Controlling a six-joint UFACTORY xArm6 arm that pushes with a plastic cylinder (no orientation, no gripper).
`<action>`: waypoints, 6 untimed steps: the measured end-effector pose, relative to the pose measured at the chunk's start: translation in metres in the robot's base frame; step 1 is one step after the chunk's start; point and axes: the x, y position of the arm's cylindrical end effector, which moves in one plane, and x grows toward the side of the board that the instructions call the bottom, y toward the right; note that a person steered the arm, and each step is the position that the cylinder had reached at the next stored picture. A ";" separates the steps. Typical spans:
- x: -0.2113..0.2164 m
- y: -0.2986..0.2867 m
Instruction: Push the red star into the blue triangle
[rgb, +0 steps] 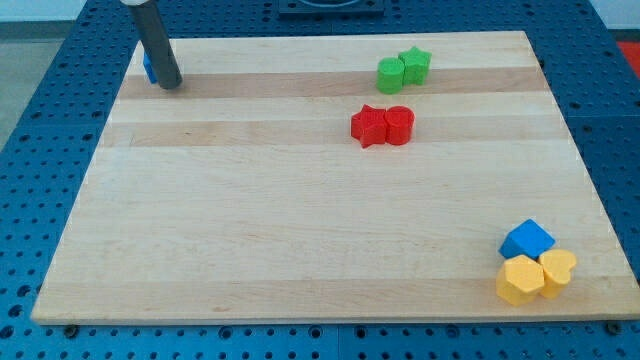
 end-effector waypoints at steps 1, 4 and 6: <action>0.001 0.023; 0.025 0.112; 0.051 0.184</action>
